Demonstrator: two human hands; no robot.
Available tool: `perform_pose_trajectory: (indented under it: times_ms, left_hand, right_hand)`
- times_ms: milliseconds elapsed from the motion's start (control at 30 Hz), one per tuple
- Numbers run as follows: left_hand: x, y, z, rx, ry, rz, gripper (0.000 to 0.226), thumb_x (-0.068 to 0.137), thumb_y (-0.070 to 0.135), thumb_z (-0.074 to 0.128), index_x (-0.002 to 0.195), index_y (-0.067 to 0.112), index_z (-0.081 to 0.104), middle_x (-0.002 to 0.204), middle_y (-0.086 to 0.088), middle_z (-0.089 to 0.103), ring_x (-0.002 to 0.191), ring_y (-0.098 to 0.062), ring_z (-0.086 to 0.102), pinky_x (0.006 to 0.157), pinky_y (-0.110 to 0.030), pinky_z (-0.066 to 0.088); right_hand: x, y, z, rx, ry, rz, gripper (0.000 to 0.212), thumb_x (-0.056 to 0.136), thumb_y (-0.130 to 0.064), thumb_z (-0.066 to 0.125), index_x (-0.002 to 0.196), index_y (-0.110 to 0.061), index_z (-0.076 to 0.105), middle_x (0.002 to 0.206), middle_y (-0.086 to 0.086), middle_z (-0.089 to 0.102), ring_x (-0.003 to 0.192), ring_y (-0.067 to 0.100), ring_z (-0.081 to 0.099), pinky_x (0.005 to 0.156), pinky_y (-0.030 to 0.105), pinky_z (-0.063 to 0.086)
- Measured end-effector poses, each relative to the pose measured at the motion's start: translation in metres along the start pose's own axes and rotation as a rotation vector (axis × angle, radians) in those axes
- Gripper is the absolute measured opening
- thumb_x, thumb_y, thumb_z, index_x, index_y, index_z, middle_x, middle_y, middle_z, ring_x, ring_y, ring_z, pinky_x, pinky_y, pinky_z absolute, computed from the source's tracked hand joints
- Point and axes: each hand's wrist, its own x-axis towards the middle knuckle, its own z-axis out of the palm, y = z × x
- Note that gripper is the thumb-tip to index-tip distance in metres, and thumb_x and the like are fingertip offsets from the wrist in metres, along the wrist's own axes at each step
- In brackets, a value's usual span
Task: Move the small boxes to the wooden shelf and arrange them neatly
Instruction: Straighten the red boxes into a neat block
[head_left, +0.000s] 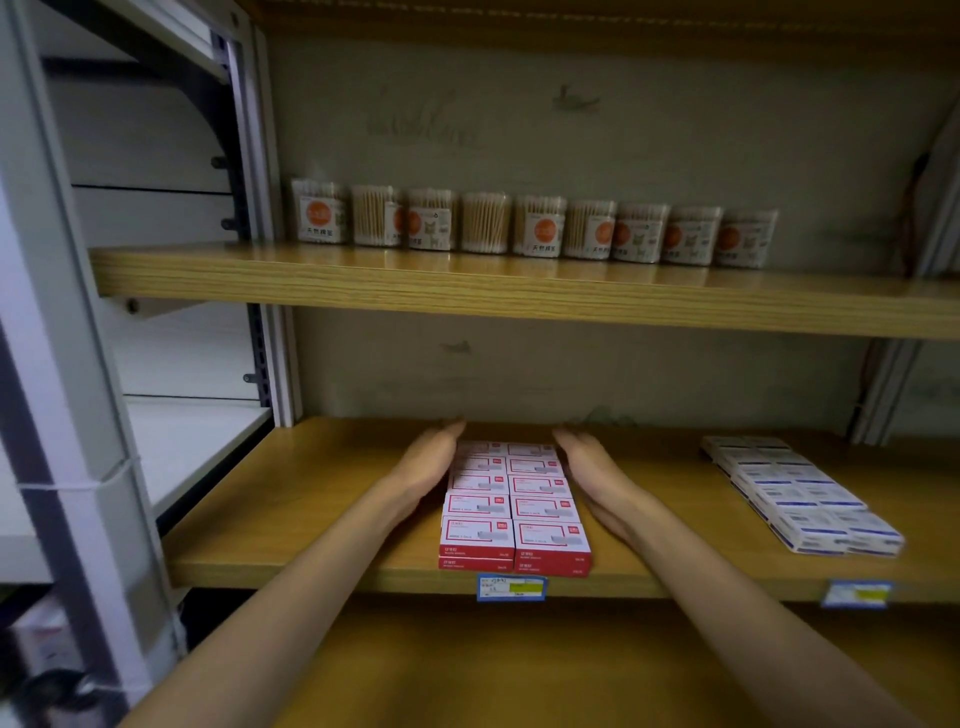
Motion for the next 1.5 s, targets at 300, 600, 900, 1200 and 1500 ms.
perform_pose_trajectory:
  times_ms: [300,600,900,1200,1500]
  left_hand:
    - [-0.028,0.014,0.017,-0.26,-0.1,-0.006,0.059,0.103,0.06,0.02,0.116,0.022,0.063,0.095,0.001,0.076,0.089,-0.013,0.072,0.08,-0.027,0.047]
    - [-0.097,-0.012,-0.032,0.235,-0.289,0.058,0.104,0.078,0.073,0.055,0.16,0.028,0.009,0.162,0.014,0.019,0.149,-0.013,0.023,0.119,-0.035,0.019]
    - [-0.113,-0.045,-0.016,0.914,-0.14,0.33,0.09,0.089,0.081,0.016,0.16,0.029,-0.001,0.168,0.003,0.005,0.154,-0.014,0.001,0.119,-0.033,-0.004]
    - [-0.113,-0.052,-0.001,1.016,-0.098,0.339,0.086,0.089,0.075,0.002,0.16,0.026,0.001,0.168,0.001,0.008,0.154,-0.015,0.0,0.125,-0.037,-0.002]
    - [-0.112,-0.049,-0.006,0.941,-0.128,0.34,0.097,0.081,0.088,0.0,0.159,0.031,0.001,0.167,0.005,0.007,0.154,-0.014,0.002,0.125,-0.038,0.001]
  right_hand:
    - [-0.022,-0.007,0.013,-0.124,-0.048,-0.022,0.06,0.106,-0.049,0.032,0.153,-0.013,0.027,0.094,0.004,0.071,0.071,0.01,0.072,0.06,0.023,0.055]
    - [-0.087,-0.004,-0.024,-0.474,-0.309,-0.125,0.078,0.091,-0.067,0.037,0.157,-0.034,0.012,0.126,-0.019,0.053,0.091,-0.01,0.059,0.08,0.009,0.047]
    - [-0.107,0.013,-0.033,-0.731,-0.337,-0.224,0.097,0.071,-0.089,0.05,0.152,-0.054,0.009,0.158,-0.021,0.031,0.146,0.011,0.03,0.12,0.051,0.028]
    - [-0.104,0.015,-0.031,-0.854,-0.354,-0.279,0.095,0.076,-0.089,0.034,0.156,-0.044,0.006,0.163,-0.015,0.022,0.15,0.013,0.021,0.125,0.045,0.016]
    - [-0.103,0.016,-0.032,-0.818,-0.352,-0.288,0.09,0.081,-0.084,0.037,0.156,-0.044,0.009,0.161,-0.017,0.026,0.148,0.012,0.026,0.123,0.043,0.021]
